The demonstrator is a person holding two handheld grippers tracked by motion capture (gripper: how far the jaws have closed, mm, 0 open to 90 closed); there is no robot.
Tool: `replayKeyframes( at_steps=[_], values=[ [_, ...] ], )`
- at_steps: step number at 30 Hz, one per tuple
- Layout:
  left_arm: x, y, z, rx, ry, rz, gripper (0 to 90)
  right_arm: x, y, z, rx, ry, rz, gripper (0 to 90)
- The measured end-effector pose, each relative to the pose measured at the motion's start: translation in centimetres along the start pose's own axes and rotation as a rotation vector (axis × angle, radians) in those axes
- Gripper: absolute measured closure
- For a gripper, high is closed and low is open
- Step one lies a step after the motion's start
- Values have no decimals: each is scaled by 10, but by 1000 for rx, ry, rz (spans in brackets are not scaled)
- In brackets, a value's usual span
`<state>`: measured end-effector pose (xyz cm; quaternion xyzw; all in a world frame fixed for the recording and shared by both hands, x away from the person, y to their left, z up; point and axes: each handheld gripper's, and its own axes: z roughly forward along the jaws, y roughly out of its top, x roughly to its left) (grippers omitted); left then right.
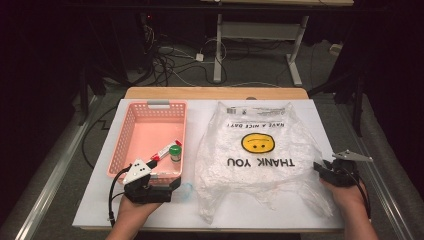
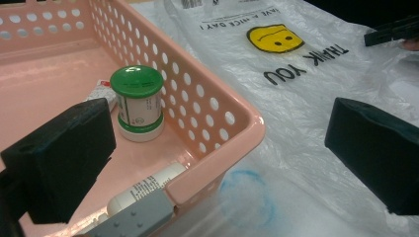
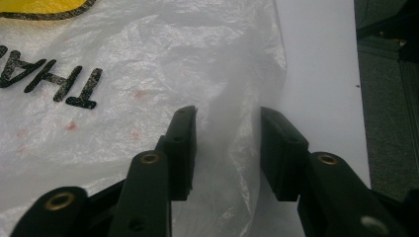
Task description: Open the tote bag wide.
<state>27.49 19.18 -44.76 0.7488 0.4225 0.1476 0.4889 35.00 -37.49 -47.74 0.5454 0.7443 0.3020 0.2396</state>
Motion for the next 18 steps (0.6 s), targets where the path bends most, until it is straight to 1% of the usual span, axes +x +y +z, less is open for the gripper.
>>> replayKeyframes(
  at_steps=[1, 2, 3, 7, 10, 11, 12, 14, 15, 16, 18],
  values=[
    [0, 0, 0, 1, 0, 1, 0, 0, 0, 0, 1, 2, -2, 680],
    [0, 0, 1, 1, 1, 3, 0, 0, 0, 0, 1, 2, -2, 680],
    [0, 0, 1, 1, 3, 6, 0, 0, 0, 0, -3, 9, -7, 734],
    [0, 0, 0, 3, 7, 8, 0, 2, 0, -1, -5, 33, -38, 888],
    [0, 1, -1, 0, 8, 4, 0, 3, -1, -3, -14, 65, -57, 900],
    [0, 1, -1, 0, 13, 6, 0, 3, -1, -3, -14, 65, -57, 900],
    [0, 1, -1, 5, 22, 13, 0, 4, -3, -6, -23, 85, -51, 900],
    [0, 2, -2, 8, 34, 14, 0, 6, -5, -8, -26, 87, -53, 900],
    [1, 2, -3, 12, 29, 12, 0, 8, -7, -14, -28, 81, -54, 900],
    [1, 3, -4, 16, 33, 13, 0, 9, -8, -18, -37, 84, -46, 900],
    [-1, 5, -6, 9, 49, 22, 0, 12, -9, -23, -47, 95, -39, 900]
  ],
)
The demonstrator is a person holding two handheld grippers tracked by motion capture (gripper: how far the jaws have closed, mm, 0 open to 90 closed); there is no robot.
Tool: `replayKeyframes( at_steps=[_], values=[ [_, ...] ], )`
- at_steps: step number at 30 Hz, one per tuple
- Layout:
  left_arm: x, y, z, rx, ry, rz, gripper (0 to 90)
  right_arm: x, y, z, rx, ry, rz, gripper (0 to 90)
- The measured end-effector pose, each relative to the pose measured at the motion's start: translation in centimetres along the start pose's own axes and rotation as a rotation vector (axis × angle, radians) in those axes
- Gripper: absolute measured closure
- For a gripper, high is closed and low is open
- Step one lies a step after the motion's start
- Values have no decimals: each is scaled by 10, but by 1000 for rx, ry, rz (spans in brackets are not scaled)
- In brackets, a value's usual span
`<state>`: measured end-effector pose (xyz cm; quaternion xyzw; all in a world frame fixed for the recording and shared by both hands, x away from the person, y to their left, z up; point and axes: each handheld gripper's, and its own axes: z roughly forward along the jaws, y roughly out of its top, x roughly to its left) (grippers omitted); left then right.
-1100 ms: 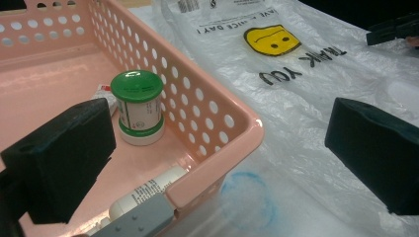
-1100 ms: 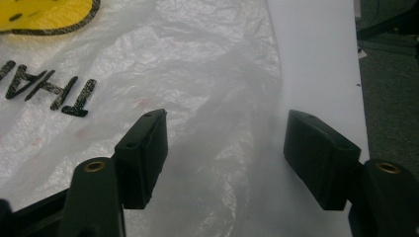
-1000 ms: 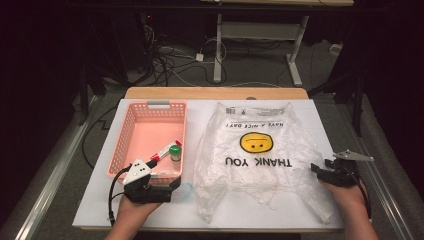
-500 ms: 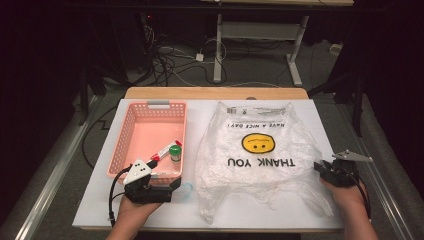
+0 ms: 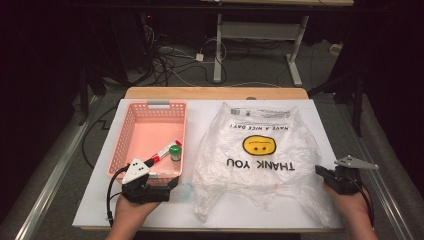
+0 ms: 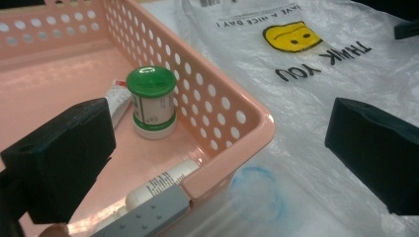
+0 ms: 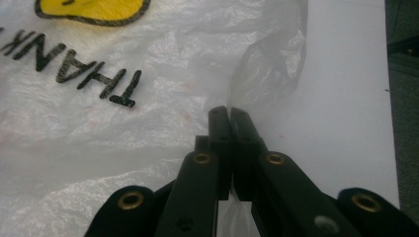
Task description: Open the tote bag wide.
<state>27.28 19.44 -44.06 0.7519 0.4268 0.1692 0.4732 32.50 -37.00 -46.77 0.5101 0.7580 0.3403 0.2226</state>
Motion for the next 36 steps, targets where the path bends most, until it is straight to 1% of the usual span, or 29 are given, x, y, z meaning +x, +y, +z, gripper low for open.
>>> replayKeyframes(
  at_steps=[1, 2, 3, 4, 6, 7, 8, 9, 10, 11, 12, 13, 14, 15, 17, 18, 19, 20, 22, 23, 25, 27, 29, 30, 31, 32, 33, 34, 36],
  values=[
    [-1, 1, -1, -3, 7, 12, 0, 0, 0, 0, 0, 0, 0, 900],
    [-1, 1, -2, -2, 10, 22, 0, 8, -5, -5, 1, 9, -13, 900],
    [-1, 2, -2, -1, 9, 26, 0, 8, -5, -5, 1, 9, -13, 900],
    [-1, 1, -3, -2, 6, 25, 0, 17, -11, -12, 6, 15, -26, 900],
    [0, 1, -3, 0, 3, 24, 0, 25, -16, -20, 2, 14, -38, 900],
    [0, 1, -3, -4, 5, 22, 0, 25, -16, -20, 2, 14, -38, 900],
    [0, 1, -4, -10, 2, 19, 0, 33, -23, -29, -3, -3, -56, 900],
    [1, 0, -4, -8, 6, 20, 0, 33, -23, -29, -3, -3, -56, 900],
    [1, -1, -5, -10, 9, 19, 0, 38, -30, -38, -10, -5, -47, 900],
    [3, -3, -6, -11, 2, 9, 0, 38, -30, -38, -10, -5, -47, 900],
    [4, -5, -7, -8, -6, -3, 0, 41, -40, -44, 7, 6, -48, 900],
    [5, -6, -8, -7, -12, -5, 0, 41, -40, -44, 7, 6, -48, 900],
    [5, -6, -9, -9, -13, -1, 0, 43, -44, -47, 13, 11, -50, 900],
    [5, -5, -10, -14, -14, -3, 0, 44, -48, -50, 18, 24, -40, 900],
    [4, -3, -12, -3, -11, -17, 0, 47, -53, -56, 6, 48, -24, 900],
    [3, -2, -12, 0, -19, -19, 0, 52, -56, -61, 1, 56, -33, 900],
    [2, -2, -11, 9, -24, -16, 0, 52, -56, -61, 1, 56, -33, 900],
    [2, -2, -10, 19, -19, -6, 0, 54, -56, -63, -3, 60, -39, 894],
    [1, -2, -8, 23, -9, 7, 0, 54, -55, -65, -11, 62, -37, 832],
    [2, -1, -8, 15, -8, 9, 0, 53, -55, -66, -17, 63, -31, 802],
    [3, 0, -8, -8, 15, 24, 0, 51, -54, -67, -30, 68, -31, 748],
    [4, 0, -8, -12, 5, 18, 0, 47, -53, -68, -39, 65, -32, 672],
    [5, -2, -7, -4, 6, 12, 0, 43, -52, -72, -62, 69, -16, 610],
    [5, -2, -6, 4, 2, 7, 0, 42, -51, -73, -77, 70, -16, 590],
    [4, -3, -5, 11, 3, -1, 0, 39, -50, -77, -103, 71, -14, 546],
    [4, -3, -5, 15, 1, -6, 0, 39, -50, -77, -103, 71, -14, 546],
    [3, -3, -4, 17, -1, -7, 0, 37, -47, -80, -134, 62, -10, 504],
    [2, -2, -5, 20, 3, -1, 0, 37, -47, -80, -134, 62, -10, 504],
    [-1, -2, -6, 11, 5, 9, 0, 31, -42, -80, -169, 63, -17, 463]
  ],
)
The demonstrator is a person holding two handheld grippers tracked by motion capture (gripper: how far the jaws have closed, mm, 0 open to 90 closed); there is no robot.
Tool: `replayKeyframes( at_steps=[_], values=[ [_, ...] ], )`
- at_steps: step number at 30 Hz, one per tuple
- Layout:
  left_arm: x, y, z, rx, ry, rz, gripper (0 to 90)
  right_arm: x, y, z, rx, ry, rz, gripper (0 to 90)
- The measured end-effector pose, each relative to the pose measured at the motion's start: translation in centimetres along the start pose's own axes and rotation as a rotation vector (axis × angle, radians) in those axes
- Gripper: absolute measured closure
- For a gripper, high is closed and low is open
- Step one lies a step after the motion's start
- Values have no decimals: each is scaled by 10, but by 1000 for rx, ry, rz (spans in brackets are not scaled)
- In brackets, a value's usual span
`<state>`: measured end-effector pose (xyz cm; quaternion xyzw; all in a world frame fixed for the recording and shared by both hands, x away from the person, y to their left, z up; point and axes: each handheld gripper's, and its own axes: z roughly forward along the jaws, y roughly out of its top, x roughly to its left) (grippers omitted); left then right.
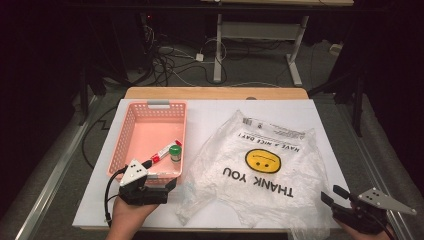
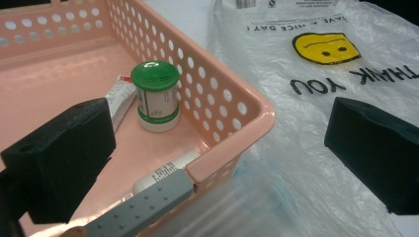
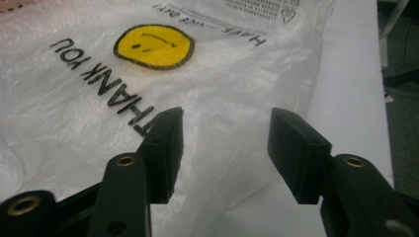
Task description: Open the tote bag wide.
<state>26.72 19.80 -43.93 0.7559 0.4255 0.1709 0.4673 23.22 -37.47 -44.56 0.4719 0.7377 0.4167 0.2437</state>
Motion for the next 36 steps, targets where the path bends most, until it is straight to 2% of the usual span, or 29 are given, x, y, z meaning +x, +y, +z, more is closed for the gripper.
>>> replayKeyframes(
  at_steps=[4, 6, 7, 11, 15, 19, 24, 25, 27, 30, 31, 34, 36],
  values=[
    [-1, 0, -1, 2, -12, -15, 0, -10, 8, 12, 3, -6, 4, 402],
    [-1, 0, 1, 11, -26, -21, 0, -21, 17, 25, 14, -10, 5, 381],
    [-1, -1, 1, 8, -31, -26, 0, -27, 22, 31, 20, -28, -4, 381],
    [0, -5, 1, -25, -54, -44, 0, -54, 38, 56, 23, -39, 14, 363],
    [1, -9, -1, -30, -47, -55, 0, -68, 51, 84, 40, -36, -3, 363],
    [2, -12, -2, -15, -34, -67, 0, -81, 66, 111, 57, -30, 5, 361],
    [1, -14, -4, 0, -5, -41, 0, -97, 82, 145, 81, -25, 29, 315],
    [0, -15, -4, -1, 2, -39, 0, -104, 91, 156, 75, -9, 42, 297],
    [0, -15, -5, -4, 6, -41, 0, -106, 94, 162, 75, -4, 45, 278],
    [0, -17, -8, -10, 15, -37, 0, -109, 103, 180, 119, 17, 35, 224],
    [1, -17, -9, -12, 17, -37, 0, -110, 105, 191, 145, 37, 30, 189],
    [1, -18, -11, -18, 19, -45, 0, -106, 106, 200, 169, 57, 19, 153],
    [1, -19, -13, -22, 22, -47, 0, -101, 104, 206, 195, 74, -7, 142]
  ],
)
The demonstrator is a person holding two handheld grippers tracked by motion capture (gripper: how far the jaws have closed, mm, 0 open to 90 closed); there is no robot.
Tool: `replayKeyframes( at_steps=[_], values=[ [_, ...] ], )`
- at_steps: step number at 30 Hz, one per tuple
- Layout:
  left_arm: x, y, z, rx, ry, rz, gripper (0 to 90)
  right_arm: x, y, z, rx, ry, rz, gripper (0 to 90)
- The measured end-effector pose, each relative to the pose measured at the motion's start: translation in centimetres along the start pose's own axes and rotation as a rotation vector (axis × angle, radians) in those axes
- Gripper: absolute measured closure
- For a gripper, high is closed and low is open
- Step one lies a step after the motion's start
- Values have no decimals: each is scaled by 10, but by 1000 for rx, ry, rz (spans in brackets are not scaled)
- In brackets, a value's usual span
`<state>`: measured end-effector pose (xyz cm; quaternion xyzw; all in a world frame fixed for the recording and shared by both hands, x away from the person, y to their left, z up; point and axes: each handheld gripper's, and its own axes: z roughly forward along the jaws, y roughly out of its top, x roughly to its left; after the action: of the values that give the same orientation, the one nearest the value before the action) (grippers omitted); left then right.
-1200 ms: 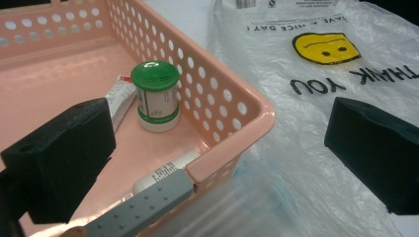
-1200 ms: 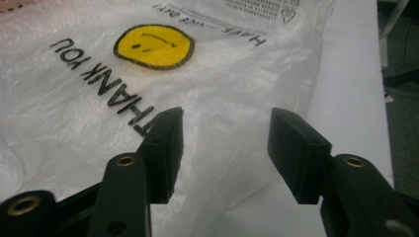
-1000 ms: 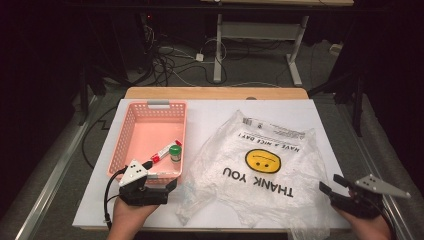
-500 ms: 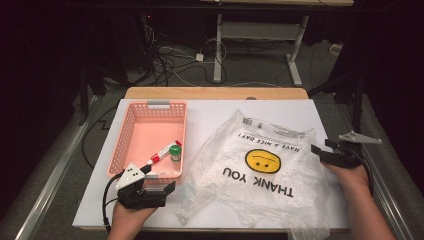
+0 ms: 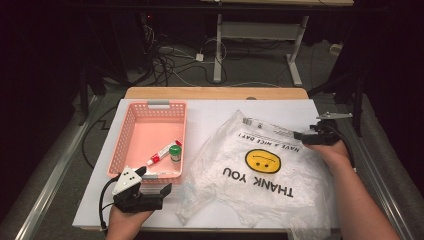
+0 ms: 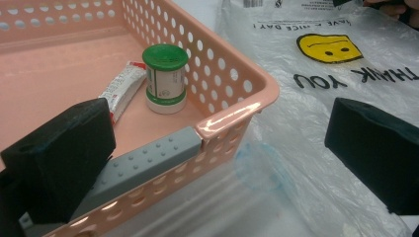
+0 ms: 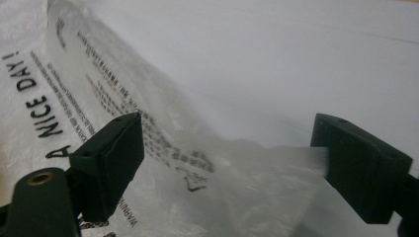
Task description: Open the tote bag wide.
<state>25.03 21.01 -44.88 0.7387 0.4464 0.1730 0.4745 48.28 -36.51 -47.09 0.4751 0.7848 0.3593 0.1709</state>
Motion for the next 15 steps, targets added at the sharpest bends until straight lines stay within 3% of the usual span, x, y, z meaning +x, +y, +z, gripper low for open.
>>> replayKeyframes(
  at_steps=[3, 4, 5, 7, 10, 11, 15],
  values=[
    [0, -1, -3, -4, 3, -1, 0, 9, -3, 9, 55, 18, -43, 157],
    [1, -1, -3, -4, 3, -2, 0, 9, -3, 9, 55, 18, -43, 157],
    [1, -1, -4, -5, 3, -3, 0, 14, -7, 12, 71, 2, -83, 187],
    [2, -1, -4, -6, -1, -10, 0, 15, -7, 12, 72, -6, -92, 228],
    [3, -1, -4, -11, -5, -18, 0, 21, -11, 8, 45, 15, -147, 452],
    [3, -1, -4, -11, -6, -16, 0, 25, -13, 6, 37, 31, -180, 577],
    [4, -2, -5, -12, -12, -15, 0, 28, -14, 5, 37, 52, -193, 692]
  ],
)
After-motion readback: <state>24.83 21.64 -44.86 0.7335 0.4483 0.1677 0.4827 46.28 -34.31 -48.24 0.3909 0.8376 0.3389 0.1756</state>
